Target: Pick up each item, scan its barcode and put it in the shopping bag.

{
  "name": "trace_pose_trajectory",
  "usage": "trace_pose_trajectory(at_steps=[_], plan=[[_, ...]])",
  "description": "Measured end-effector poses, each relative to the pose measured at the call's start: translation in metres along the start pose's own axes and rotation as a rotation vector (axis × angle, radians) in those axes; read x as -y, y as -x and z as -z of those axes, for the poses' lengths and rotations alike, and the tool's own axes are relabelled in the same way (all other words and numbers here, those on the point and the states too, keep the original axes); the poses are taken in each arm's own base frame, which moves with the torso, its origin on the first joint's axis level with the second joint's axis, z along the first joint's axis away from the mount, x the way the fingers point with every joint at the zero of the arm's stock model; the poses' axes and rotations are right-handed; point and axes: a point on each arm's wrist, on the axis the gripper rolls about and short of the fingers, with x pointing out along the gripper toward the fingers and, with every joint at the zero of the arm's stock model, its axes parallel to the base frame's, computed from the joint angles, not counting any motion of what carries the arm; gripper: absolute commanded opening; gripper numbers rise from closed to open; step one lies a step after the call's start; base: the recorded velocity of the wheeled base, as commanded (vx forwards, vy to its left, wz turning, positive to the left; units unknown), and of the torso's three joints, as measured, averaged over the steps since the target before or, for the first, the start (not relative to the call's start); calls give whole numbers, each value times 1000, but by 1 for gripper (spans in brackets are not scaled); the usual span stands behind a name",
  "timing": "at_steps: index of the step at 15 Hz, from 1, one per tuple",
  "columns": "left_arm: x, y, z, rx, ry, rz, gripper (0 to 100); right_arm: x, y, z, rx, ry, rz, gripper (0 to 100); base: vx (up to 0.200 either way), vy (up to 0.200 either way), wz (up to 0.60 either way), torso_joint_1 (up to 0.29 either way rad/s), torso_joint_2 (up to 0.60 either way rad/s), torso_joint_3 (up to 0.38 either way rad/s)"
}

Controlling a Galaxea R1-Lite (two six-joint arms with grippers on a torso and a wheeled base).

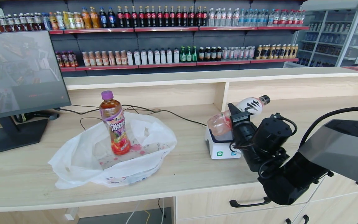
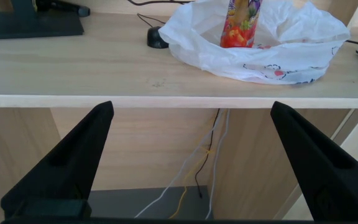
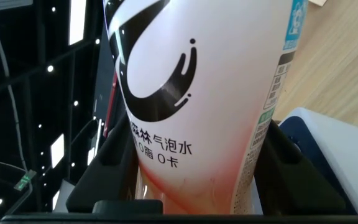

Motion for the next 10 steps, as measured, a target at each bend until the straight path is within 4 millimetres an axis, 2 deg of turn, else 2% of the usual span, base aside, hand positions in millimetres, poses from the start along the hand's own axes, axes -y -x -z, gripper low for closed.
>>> trace_pose_trajectory(at_steps=[6,10], plan=[[0,0,0,0,0,0,100,-1,0,1,-1,1,-1,0,0,0,0,0,0,0],[0,0,0,0,0,0,100,-8,-1,0,3,-5,-22,0,0,0,0,0,0,0]])
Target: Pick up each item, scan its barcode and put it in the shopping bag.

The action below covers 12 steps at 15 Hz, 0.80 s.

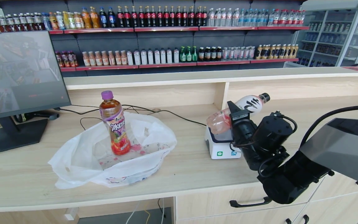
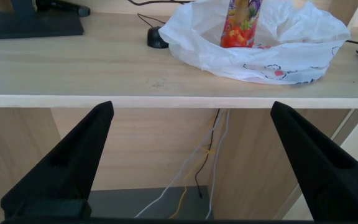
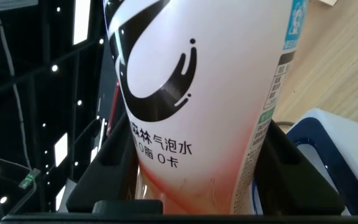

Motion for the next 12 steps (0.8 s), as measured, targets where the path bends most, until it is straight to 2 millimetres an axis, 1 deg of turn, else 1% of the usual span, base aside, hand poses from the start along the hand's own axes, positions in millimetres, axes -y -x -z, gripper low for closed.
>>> trace_pose_trajectory(at_steps=[3,7,9,12], plan=[[0,0,0,0,0,0,100,-12,6,-2,-4,5,-20,0,0,0,0,0,0,0],[0,0,0,0,0,0,100,-47,24,7,-46,54,-99,0,0,0,0,0,0,0],[0,0,0,0,0,0,100,-64,32,9,-55,108,-143,0,0,0,0,0,0,0],[0,0,0,0,0,0,100,-85,44,11,-60,234,-200,0,0,0,0,0,0,0]])
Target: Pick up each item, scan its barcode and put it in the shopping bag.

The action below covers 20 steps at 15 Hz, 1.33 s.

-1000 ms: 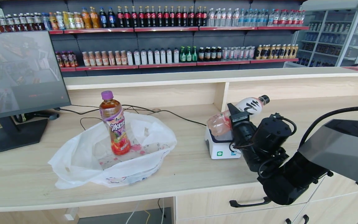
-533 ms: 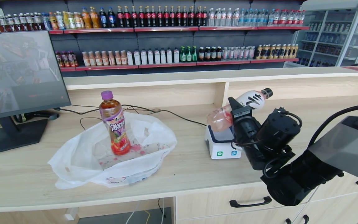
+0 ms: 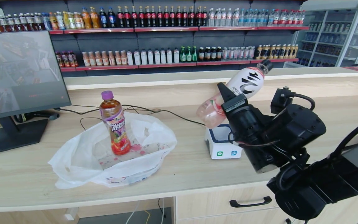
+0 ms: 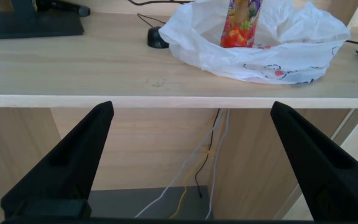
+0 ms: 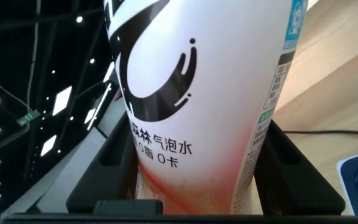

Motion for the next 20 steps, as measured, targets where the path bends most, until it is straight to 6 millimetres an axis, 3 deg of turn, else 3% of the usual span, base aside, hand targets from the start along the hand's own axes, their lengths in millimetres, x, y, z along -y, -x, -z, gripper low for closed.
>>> trace_pose_trajectory(at_steps=[1,3,7,10,20], plan=[[0,0,0,0,0,0,100,-6,2,-1,-2,23,-16,0,0,0,0,0,0,0],[0,0,0,0,0,0,100,-20,11,0,-24,263,-62,0,0,0,0,0,0,0],[0,0,0,0,-1,0,100,-39,51,-4,-144,527,-215,0,0,0,0,0,0,0],[0,0,0,0,0,0,100,-44,57,-12,-163,724,-379,0,-67,0,0,1,-1,1],[0,0,0,0,0,0,100,-42,50,-5,-171,756,-404,0,-20,0,0,1,0,1]])
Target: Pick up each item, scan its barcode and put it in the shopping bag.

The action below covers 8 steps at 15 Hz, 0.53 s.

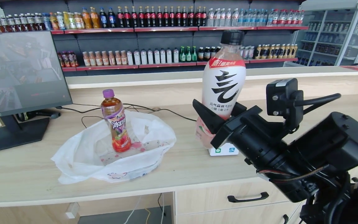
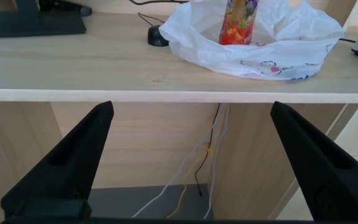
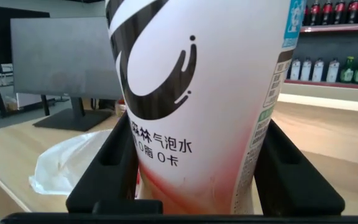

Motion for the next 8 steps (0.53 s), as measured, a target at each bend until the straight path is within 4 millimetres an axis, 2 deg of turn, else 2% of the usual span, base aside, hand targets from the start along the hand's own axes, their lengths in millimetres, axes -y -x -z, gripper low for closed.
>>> trace_pose_trajectory(at_steps=[8], plan=[[0,0,0,0,2,-1,100,-1,-4,4,-2,0,-2,0,0,200,0,5,4,4]])
